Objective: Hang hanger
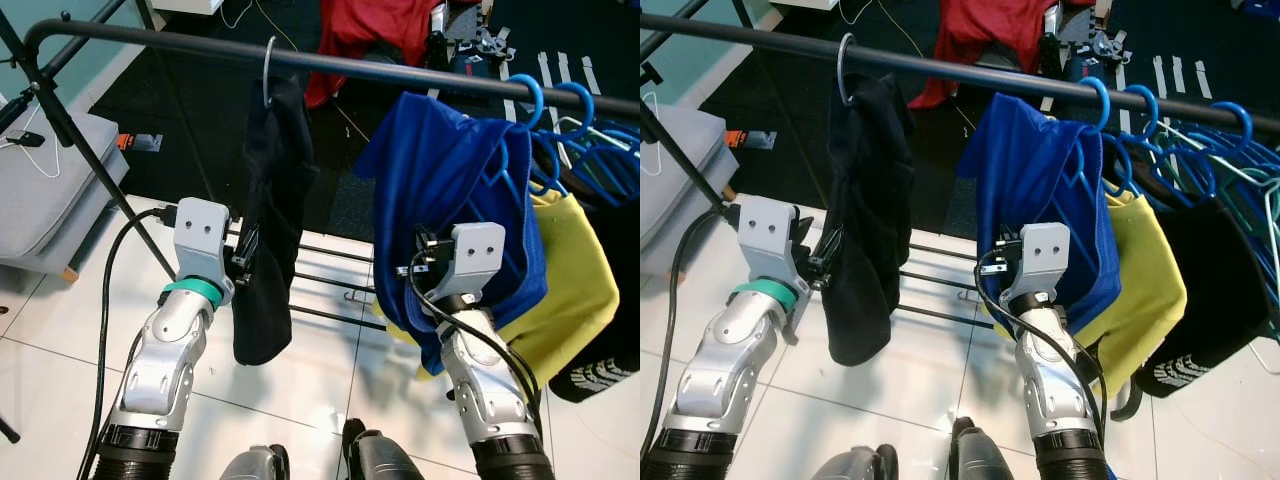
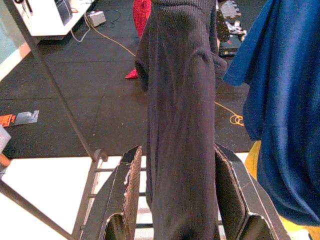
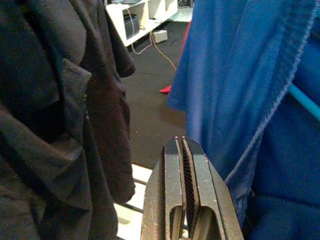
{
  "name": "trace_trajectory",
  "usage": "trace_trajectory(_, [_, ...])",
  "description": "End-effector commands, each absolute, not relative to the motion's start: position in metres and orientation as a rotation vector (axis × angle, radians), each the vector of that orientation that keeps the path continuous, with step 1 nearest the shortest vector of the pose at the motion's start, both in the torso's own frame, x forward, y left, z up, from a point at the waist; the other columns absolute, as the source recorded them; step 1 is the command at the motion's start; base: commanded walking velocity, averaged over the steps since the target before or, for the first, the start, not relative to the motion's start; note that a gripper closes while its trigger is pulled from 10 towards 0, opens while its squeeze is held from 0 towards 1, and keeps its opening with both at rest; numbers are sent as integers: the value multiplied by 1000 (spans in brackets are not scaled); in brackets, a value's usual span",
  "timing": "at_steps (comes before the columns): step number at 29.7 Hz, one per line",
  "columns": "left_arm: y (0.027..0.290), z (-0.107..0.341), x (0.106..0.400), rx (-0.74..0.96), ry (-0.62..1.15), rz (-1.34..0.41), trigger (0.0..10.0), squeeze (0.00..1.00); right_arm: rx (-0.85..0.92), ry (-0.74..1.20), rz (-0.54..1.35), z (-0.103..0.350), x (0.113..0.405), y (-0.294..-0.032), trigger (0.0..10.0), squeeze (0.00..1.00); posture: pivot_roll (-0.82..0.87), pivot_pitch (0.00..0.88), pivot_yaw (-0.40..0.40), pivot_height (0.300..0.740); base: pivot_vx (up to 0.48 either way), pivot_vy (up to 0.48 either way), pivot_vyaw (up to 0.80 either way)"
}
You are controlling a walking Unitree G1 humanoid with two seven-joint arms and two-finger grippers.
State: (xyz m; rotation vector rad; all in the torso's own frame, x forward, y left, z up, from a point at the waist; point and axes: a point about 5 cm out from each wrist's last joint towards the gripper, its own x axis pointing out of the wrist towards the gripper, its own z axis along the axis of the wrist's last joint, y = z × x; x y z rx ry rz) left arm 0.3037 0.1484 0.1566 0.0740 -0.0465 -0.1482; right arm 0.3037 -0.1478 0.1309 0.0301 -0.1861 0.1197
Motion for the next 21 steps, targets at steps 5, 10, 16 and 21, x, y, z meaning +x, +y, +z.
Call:
trace_trajectory(5, [151, 152, 301, 79, -25, -138, 10000, 0, 32, -175, 113, 127, 301, -148, 10000, 0, -81, 153, 62, 740, -349, 0, 0])
trace_trajectory(10, [150, 152, 301, 79, -25, -138, 10000, 0, 32, -174, 114, 127, 301, -148, 10000, 0, -80, 153, 62, 740, -349, 0, 0])
trace_trajectory(16, [151, 152, 302, 79, -25, -137, 10000, 0, 32, -175, 115, 127, 301, -148, 10000, 0, -79, 153, 62, 740, -352, 0, 0])
trace_trajectory(21, [150, 152, 302, 79, -25, -136, 10000, 0, 32, -174, 115, 127, 301, -148, 10000, 0, -79, 153, 61, 740, -352, 0, 0])
